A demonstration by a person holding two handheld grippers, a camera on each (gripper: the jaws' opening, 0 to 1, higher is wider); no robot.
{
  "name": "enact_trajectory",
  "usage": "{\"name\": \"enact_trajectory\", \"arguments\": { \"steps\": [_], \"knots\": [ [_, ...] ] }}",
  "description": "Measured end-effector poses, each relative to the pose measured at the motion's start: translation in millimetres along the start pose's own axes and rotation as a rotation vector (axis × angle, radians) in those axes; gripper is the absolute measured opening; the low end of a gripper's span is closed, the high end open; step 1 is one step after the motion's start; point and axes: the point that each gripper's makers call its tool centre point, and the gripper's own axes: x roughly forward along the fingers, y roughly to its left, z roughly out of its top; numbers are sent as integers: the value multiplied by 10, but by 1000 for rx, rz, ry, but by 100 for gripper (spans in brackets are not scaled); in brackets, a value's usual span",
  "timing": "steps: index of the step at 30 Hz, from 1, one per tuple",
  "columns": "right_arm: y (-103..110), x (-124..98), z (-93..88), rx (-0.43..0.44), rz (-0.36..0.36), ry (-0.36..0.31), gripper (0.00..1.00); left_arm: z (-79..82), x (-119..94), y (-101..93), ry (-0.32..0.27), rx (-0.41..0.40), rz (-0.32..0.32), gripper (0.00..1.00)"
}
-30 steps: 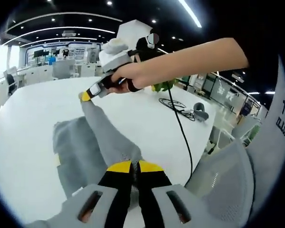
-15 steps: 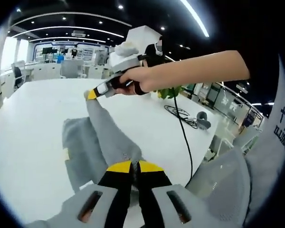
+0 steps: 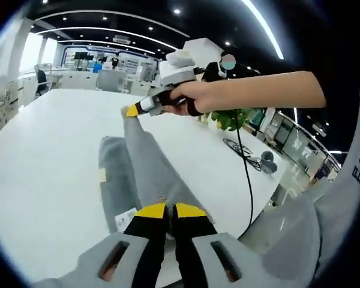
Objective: Fold the towel on the table until its edges align and the towel forms a compact rectangular stack.
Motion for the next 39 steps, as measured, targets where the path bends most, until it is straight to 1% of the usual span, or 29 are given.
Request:
{"name": "enact_trajectory", "arguments": {
  "steps": [2,5,7,8,11,13,14,15,17,19,21,26,29,30,34,39],
  "knots": [
    [28,39,-22,0,-2,9,0,-34,-26,67,-8,-29,21,4],
    [37,136,-100,1,0,26,0,-86,-30,108,-9,-50,29,4],
    [100,196,-134,-8,3,38,0,-149,-21,159,-7,-63,46,4],
    [102,232,-141,-9,5,42,0,-160,-20,168,-3,-69,49,4],
    [121,296,-168,-5,-4,49,0,-125,-7,192,-8,-86,51,4],
    [134,359,-188,-1,-3,55,1,-179,-1,233,19,-90,59,4],
    [145,429,-215,-3,1,61,1,-232,-8,261,47,-96,65,4],
    [154,445,-222,-4,3,64,1,-255,-15,277,58,-104,73,4],
    [189,491,-241,-13,8,73,1,-361,-37,339,105,-141,98,4],
    [247,507,-233,-18,8,79,1,-419,-27,385,126,-148,104,4],
    [252,557,-282,-21,12,90,1,-500,-17,436,157,-152,112,4],
    [235,650,-343,-13,11,102,1,-541,-21,488,175,-176,119,4],
    [235,680,-366,-9,13,108,2,-567,-10,469,194,-181,118,4],
    [238,679,-370,-5,14,110,2,-599,-8,472,210,-190,120,4],
    [250,757,-428,-5,20,117,2,-695,3,517,240,-219,132,4],
    [244,783,-444,-10,23,122,3,-722,4,537,250,-223,140,4]
  ]
}}
